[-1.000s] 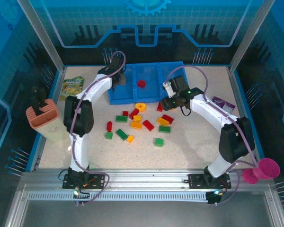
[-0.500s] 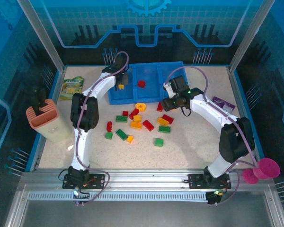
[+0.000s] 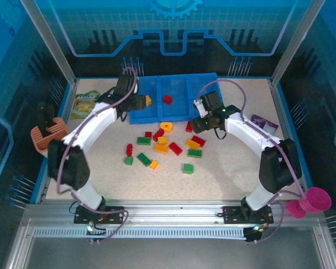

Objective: Sort the legos into containers by color
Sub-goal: Pick up the lego from the center of the table.

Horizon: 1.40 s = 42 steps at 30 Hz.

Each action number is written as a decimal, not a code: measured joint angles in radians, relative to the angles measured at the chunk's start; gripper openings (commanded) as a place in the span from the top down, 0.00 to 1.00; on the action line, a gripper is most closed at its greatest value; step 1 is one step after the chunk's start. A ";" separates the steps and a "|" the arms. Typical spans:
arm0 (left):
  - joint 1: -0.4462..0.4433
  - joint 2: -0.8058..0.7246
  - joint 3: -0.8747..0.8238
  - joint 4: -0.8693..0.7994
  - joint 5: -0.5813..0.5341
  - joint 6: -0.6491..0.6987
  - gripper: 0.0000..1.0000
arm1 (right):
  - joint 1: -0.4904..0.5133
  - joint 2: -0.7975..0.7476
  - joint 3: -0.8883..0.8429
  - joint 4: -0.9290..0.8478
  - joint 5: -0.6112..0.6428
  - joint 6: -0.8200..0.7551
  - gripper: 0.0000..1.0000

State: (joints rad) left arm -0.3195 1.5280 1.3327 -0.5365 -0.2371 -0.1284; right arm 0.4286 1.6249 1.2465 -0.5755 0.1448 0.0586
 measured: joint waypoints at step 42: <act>-0.018 -0.414 -0.282 -0.106 0.053 0.042 0.33 | 0.138 0.124 -0.177 0.008 -0.083 0.570 0.08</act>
State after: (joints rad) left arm -0.3378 1.1145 1.0508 -0.6422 -0.1844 -0.0860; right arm 0.5667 1.7489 1.0691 -0.5674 0.0620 0.6285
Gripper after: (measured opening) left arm 0.661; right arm 0.947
